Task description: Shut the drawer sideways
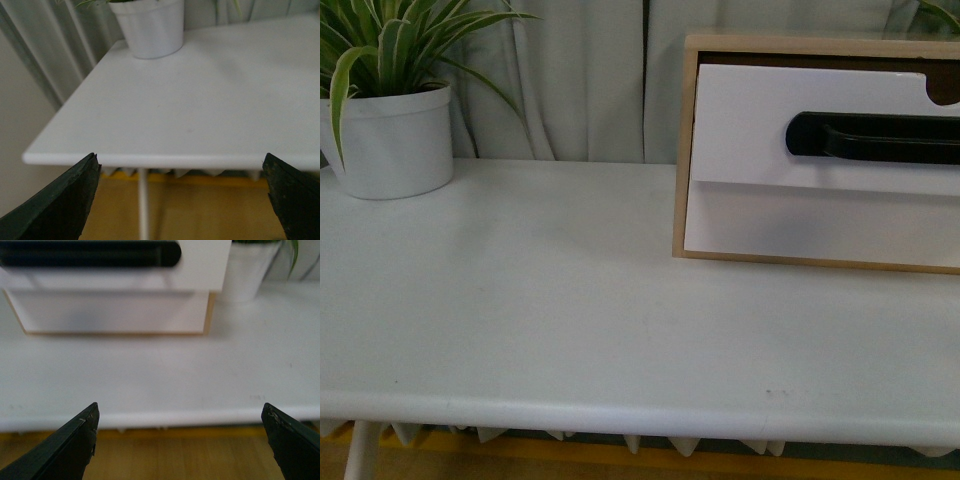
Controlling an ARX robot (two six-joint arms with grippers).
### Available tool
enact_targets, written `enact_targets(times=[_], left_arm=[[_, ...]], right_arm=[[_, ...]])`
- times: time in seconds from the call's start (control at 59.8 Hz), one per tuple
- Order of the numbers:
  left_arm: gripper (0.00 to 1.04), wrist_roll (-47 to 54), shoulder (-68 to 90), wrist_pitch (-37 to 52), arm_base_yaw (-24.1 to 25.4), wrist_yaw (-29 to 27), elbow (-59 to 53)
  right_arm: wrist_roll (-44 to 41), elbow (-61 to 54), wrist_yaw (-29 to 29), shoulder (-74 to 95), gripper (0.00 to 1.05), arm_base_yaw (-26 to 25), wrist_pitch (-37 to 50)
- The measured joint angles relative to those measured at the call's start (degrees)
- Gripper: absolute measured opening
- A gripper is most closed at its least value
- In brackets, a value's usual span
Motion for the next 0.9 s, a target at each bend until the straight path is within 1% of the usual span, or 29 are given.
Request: enact_targets(times=[0.05, 0.084, 0.134, 0.184, 0.217, 0.301, 0.368, 0.401, 0.418, 0.452, 0.468, 0.502, 0.602, 0.635, 0.702, 0.853, 0.903], left_arm=[[0.98, 5.0, 2.1, 1.0, -0.1, -0.2, 0.5], [0.98, 9.8, 4.5, 3.7, -0.1, 0.5, 1.2], [0.98, 13.4, 6.8, 6.9, 0.3, 1.8, 1.8], [0.98, 18.3, 10.0, 12.0, 0.9, 3.9, 2.4], [0.98, 20.9, 12.1, 15.3, 1.2, 5.0, 2.7], [0.98, 29.5, 17.2, 22.8, 1.4, 9.0, 3.7], [0.98, 36.4, 21.0, 28.7, 1.3, 13.1, 4.5], [0.98, 40.8, 23.5, 32.1, 1.3, 16.2, 5.1], [0.98, 42.4, 24.7, 33.8, 1.2, 17.7, 5.3], [0.98, 47.1, 27.1, 37.1, 1.0, 20.9, 5.7], [0.98, 49.3, 28.3, 38.6, 0.9, 22.4, 5.9], [0.98, 52.3, 30.0, 40.6, 0.5, 24.7, 6.4], [0.98, 61.2, 35.5, 44.9, -1.5, 30.4, 8.1], [0.98, 64.1, 36.9, 45.2, -2.3, 31.4, 8.7], [0.98, 68.0, 39.7, 45.8, -4.3, 32.2, 9.9], [0.98, 74.5, 46.1, 46.8, -10.2, 31.6, 13.1], [0.98, 76.3, 49.0, 47.5, -12.9, 30.4, 14.9]], right_arm=[[-0.5, 1.7, -2.4, 4.1, 0.95, -1.7, 0.2], [-1.3, 3.3, -4.7, 7.1, 0.95, -3.1, 1.1], [-2.9, 5.3, -6.8, 10.4, 0.95, -4.4, 2.2], [-5.5, 7.7, -9.2, 13.4, 0.95, -5.4, 2.3], [-6.8, 8.7, -9.7, 14.6, 0.95, -5.6, 2.2], [-13.5, 12.7, -11.9, 19.2, 0.95, -6.6, 1.6], [-18.6, 15.7, -13.3, 22.4, 0.95, -7.4, 0.4], [-20.7, 17.1, -13.9, 23.7, 0.95, -7.8, -0.1], [-23.7, 18.7, -14.5, 25.0, 0.95, -8.1, -0.9], [-27.0, 20.9, -15.2, 26.6, 0.95, -8.4, -2.0], [-27.4, 21.5, -15.3, 27.0, 0.95, -8.5, -2.3], [-31.0, 23.7, -15.8, 28.5, 0.95, -8.7, -3.2], [-36.8, 27.8, -16.7, 31.6, 0.95, -8.7, -4.7], [-39.6, 29.5, -17.0, 33.0, 0.95, -8.7, -5.1], [-42.6, 31.8, -17.4, 35.3, 0.95, -8.8, -5.7], [-48.9, 37.6, -18.6, 41.1, 0.95, -10.5, -7.0], [-50.7, 39.5, -18.9, 43.1, 0.95, -11.3, -7.4]])
